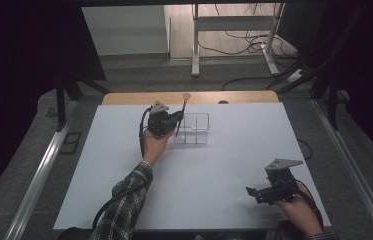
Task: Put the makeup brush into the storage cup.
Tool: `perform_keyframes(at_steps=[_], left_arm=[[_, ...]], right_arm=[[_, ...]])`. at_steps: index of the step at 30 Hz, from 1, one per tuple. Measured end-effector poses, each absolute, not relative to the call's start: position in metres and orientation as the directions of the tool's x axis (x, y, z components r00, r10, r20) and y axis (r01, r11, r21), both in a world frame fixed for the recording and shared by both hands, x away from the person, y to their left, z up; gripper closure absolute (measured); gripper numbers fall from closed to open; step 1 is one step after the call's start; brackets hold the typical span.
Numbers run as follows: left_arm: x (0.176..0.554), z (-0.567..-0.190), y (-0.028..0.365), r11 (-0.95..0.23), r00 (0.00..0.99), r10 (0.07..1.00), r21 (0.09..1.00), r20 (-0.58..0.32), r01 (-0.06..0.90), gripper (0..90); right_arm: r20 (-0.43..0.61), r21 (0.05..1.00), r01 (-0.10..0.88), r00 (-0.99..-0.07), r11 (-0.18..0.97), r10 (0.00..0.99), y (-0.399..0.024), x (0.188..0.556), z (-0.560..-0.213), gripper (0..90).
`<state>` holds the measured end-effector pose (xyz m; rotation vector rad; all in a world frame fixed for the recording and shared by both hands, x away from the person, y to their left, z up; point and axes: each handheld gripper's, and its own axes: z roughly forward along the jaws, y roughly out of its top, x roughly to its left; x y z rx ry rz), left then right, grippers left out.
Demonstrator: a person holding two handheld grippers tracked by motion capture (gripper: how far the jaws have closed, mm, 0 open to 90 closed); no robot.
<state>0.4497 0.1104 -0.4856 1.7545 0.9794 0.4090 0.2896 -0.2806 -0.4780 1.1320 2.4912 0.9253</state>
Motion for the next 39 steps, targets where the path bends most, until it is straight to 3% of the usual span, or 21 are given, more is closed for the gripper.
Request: perform_keyframes(at_steps=[3, 11, 25, 39], left_arm=[[0.449, -0.485, 0.111, -0.139, 0.617, 0.77, 0.901, -0.163, 0.412, 80.9], [0.45, -0.476, 0.112, -0.16, 0.614, 0.778, 0.904, -0.133, 0.398, 50.5], [0.452, -0.47, 0.113, -0.204, 0.62, 0.775, 0.882, -0.118, 0.424, 20.2], [0.453, -0.464, 0.121, -0.212, 0.63, 0.76, 0.854, -0.161, 0.474, 6.8]], right_arm=[[0.032, 0.641, 0.585, -0.666, 0.496, 0.745, -0.281, 0.29, -0.478, 1.5], [0.031, 0.64, 0.587, -0.665, 0.496, 0.746, -0.28, 0.29, -0.478, 1.5], [0.03, 0.638, 0.587, -0.665, 0.498, 0.746, -0.28, 0.289, -0.478, 1.5], [0.028, 0.638, 0.588, -0.663, 0.498, 0.748, -0.28, 0.289, -0.478, 1.4]])
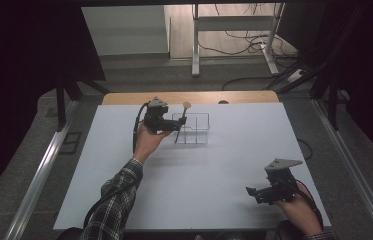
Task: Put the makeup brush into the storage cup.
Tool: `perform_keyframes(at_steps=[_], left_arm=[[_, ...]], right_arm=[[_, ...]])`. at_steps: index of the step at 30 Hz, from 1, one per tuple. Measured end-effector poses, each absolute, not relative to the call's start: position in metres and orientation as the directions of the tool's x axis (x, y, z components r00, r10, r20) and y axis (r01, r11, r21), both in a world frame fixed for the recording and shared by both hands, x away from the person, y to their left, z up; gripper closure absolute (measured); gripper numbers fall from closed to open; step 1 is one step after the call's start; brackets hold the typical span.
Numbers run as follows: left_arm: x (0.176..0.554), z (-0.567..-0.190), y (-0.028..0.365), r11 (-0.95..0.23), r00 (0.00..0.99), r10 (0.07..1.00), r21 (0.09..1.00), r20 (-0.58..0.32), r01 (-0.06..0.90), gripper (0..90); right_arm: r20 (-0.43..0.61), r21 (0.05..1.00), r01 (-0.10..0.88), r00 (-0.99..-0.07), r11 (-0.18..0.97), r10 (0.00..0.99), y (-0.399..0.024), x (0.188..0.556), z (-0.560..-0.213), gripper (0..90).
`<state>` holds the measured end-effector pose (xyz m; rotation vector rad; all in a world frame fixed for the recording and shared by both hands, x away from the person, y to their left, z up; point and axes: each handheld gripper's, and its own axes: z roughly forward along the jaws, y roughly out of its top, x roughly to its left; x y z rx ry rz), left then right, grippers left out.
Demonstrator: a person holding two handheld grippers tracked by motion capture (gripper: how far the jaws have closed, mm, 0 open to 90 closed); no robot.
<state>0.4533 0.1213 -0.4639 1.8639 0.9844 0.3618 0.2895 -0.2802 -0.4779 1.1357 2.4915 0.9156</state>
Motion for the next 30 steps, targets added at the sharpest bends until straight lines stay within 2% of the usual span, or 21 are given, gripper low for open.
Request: perform_keyframes(at_steps=[7, 14, 30], left_arm=[[0.453, -0.462, 0.124, -0.234, 0.644, 0.745, 0.835, -0.175, 0.499, 4.9], [0.45, -0.462, 0.124, -0.292, 0.663, 0.735, 0.818, -0.14, 0.496, 3.5], [0.441, -0.456, 0.138, -0.342, 0.68, 0.729, 0.819, -0.079, 0.461, 1.3]], right_arm=[[0.032, 0.641, 0.592, -0.657, 0.489, 0.753, -0.281, 0.29, -0.478, 1.2], [0.042, 0.644, 0.598, -0.651, 0.477, 0.758, -0.282, 0.29, -0.477, 0.0], [0.051, 0.673, 0.598, -0.625, 0.436, 0.779, -0.286, 0.29, -0.475, 0.0]])
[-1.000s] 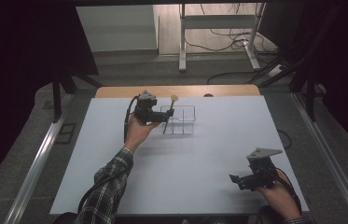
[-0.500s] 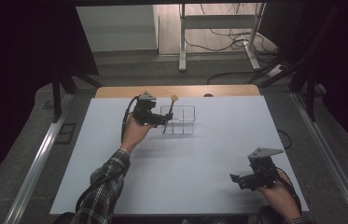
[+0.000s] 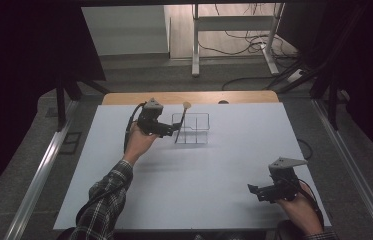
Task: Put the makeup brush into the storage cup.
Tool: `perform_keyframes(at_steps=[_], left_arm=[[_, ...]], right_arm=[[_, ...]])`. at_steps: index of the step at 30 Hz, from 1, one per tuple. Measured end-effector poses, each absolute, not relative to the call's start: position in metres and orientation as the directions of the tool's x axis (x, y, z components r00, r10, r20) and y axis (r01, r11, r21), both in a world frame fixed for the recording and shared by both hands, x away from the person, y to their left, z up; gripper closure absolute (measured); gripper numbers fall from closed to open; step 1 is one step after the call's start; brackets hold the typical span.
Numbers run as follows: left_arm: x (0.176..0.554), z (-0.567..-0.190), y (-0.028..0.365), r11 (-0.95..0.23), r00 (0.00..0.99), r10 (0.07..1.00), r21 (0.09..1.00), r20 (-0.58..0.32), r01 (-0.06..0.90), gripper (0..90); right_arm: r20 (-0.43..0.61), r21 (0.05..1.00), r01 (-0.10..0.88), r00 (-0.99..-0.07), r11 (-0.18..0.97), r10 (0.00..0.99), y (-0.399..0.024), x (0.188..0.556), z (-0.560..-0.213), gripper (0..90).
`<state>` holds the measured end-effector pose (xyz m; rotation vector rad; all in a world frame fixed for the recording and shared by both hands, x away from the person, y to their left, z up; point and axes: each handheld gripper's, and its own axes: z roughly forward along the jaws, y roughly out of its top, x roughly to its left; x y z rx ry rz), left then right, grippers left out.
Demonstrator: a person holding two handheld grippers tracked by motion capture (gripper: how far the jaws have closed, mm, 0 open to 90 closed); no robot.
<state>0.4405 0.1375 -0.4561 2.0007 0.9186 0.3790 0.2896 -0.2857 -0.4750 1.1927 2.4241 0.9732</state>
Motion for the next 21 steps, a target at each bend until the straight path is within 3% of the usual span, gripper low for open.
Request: perform_keyframes(at_steps=[21], left_arm=[[0.421, -0.461, 0.146, -0.34, 0.71, 0.697, 0.824, -0.103, 0.453, 0.5]], right_arm=[[0.047, 0.672, 0.601, -0.618, 0.433, 0.784, -0.285, 0.29, -0.475, 0.0]])
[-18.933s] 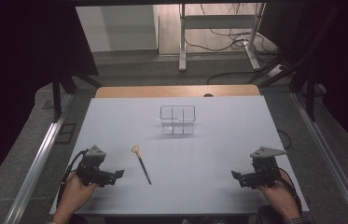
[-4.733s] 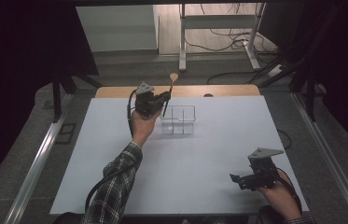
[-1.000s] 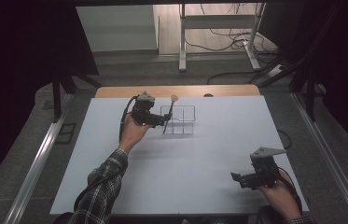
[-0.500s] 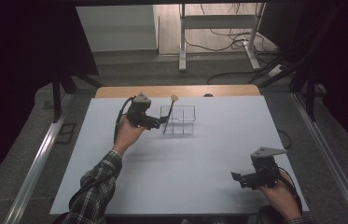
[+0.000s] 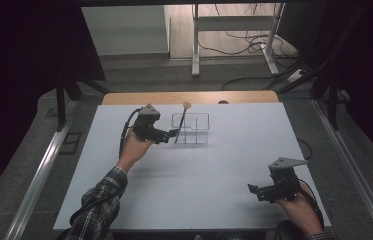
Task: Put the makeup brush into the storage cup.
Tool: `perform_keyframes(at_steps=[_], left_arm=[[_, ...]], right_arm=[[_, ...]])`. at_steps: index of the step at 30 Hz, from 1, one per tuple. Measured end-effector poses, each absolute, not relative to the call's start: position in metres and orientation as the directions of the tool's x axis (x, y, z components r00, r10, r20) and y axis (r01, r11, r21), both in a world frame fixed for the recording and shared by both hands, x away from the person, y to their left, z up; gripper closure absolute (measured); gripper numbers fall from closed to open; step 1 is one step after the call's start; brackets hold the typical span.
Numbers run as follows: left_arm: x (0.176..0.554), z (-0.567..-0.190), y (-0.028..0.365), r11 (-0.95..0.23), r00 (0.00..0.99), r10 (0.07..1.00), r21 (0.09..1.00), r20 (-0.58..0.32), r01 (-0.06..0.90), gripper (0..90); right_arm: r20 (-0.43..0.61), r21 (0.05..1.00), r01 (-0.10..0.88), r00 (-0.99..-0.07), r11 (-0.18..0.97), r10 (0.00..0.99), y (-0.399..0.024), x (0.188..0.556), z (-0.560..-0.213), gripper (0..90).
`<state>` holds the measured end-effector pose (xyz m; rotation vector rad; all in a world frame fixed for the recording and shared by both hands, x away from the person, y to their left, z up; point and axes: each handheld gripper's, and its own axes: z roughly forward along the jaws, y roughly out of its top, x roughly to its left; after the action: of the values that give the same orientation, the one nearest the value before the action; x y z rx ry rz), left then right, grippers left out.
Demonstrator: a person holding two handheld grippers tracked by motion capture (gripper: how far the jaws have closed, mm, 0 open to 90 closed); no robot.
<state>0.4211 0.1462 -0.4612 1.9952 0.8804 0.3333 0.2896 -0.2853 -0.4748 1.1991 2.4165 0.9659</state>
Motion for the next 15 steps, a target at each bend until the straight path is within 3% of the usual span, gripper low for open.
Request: perform_keyframes(at_steps=[15], left_arm=[[0.41, -0.463, 0.152, -0.325, 0.71, 0.693, 0.823, -0.128, 0.465, 0.2]], right_arm=[[0.046, 0.67, 0.6, -0.622, 0.437, 0.782, -0.285, 0.289, -0.475, 0.0]])
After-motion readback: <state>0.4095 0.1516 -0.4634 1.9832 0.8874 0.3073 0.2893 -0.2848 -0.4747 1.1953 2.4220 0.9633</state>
